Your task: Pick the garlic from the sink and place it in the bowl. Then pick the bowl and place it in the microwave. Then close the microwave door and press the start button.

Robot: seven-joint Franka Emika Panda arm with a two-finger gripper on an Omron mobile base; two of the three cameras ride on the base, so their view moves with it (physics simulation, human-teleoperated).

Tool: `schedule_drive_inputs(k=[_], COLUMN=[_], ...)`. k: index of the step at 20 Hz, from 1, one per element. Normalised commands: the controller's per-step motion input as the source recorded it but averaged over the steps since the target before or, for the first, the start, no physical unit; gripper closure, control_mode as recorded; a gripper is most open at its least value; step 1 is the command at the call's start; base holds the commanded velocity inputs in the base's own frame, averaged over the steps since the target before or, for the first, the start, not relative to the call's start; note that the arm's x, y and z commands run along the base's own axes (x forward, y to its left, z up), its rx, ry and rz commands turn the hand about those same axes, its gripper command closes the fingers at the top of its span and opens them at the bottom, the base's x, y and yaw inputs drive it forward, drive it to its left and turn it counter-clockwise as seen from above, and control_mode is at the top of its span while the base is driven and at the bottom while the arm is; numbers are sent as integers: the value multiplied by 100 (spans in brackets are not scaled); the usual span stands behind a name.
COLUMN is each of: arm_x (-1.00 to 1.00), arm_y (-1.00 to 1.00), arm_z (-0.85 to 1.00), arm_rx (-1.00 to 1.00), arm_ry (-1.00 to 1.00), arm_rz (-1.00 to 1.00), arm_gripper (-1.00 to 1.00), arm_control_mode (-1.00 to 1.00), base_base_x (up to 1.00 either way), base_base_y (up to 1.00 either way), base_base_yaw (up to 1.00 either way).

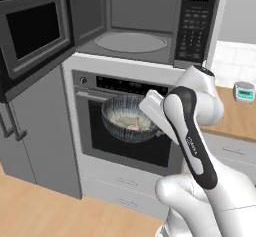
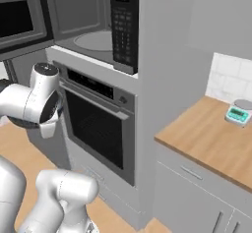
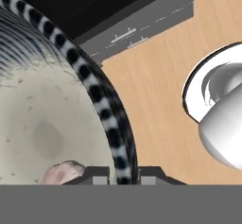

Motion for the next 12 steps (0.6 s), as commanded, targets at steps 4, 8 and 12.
schedule_drive_inputs(k=[4,8,12], arm_x=[0,0,0], arm_y=[0,0,0], arm_z=[0,0,0], arm_rx=[0,0,0], arm_ry=[0,0,0], arm_rz=[0,0,0], arm_gripper=[100,100,100], arm_control_mode=[100,100,100], base_base_x=[34,42,0], base_base_y=[67,50,68], base_base_yaw=[-45,-50,-32])
